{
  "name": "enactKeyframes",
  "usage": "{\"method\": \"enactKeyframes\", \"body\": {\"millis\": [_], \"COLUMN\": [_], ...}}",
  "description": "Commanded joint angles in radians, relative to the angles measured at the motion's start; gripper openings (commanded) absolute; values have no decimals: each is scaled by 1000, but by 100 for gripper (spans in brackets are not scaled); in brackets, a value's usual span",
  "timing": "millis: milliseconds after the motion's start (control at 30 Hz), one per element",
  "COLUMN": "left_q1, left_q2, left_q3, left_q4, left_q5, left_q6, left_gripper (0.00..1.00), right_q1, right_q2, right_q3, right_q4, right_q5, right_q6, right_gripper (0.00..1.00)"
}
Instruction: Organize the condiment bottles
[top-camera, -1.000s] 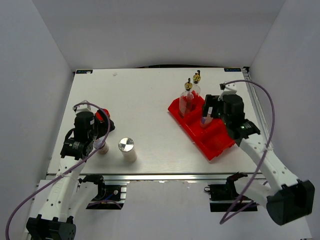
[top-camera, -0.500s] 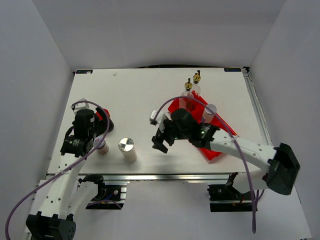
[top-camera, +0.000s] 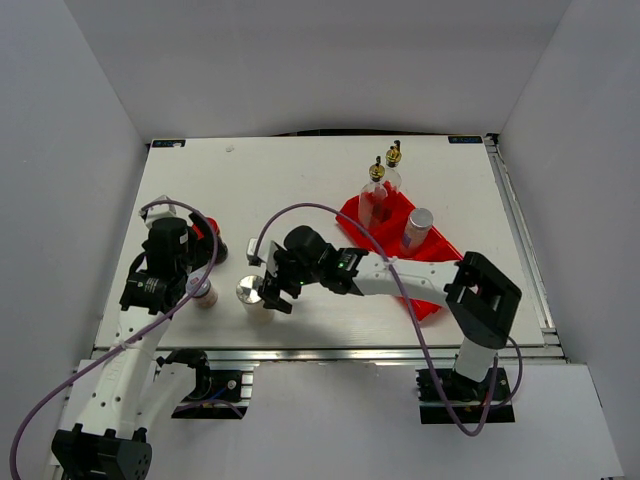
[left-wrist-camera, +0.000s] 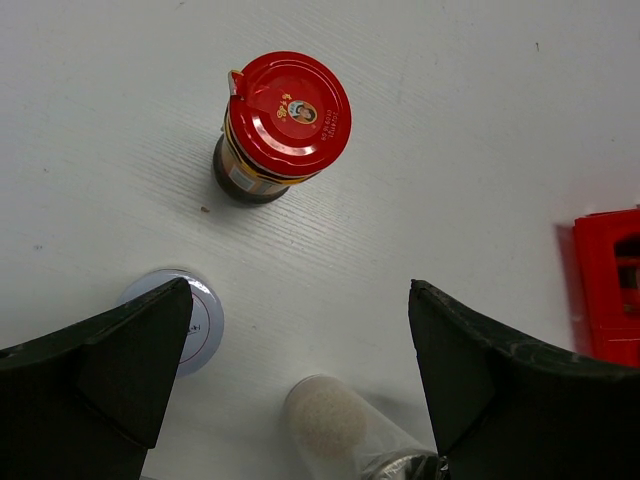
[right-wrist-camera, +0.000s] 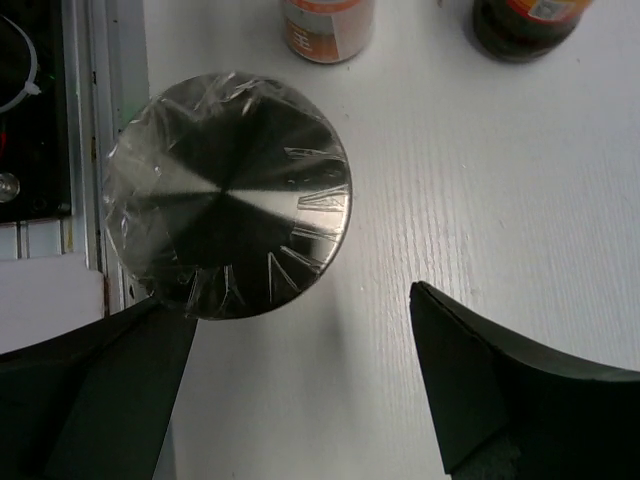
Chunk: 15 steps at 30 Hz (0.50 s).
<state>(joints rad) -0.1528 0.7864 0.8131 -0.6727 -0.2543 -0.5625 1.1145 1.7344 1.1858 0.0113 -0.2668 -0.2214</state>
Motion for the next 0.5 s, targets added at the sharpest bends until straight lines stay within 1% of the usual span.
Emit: {"method": "enactKeyframes", "body": {"millis": [0, 133, 300, 367, 400, 467], "left_q1": [-4, -4, -4, -4, -4, -4], "left_q2": [-13, -6, -3, -1, -1, -1], "left_q3": [37, 37, 34, 34, 34, 35], "left_q4": [2, 2, 4, -1, -2, -4], "left_q5": [-19, -22, -25, -26, -30, -31], "left_q6": [-4, -5, -8, -7, -7, -8], "left_gripper": [98, 98, 98, 98, 98, 98], "right_q1": [22, 42, 48, 48, 48, 50], "right_q2": [46, 115, 159, 160, 162, 157], "right_q3": [77, 126, 130, 114, 104, 104], "right_q4": [99, 121, 235, 295, 338, 352], "right_q5": [-34, -69, -149, -150, -149, -146], "right_q6": [-18, -26, 14, 37, 59, 73], "right_gripper": [89, 89, 89, 89, 88, 79]}}
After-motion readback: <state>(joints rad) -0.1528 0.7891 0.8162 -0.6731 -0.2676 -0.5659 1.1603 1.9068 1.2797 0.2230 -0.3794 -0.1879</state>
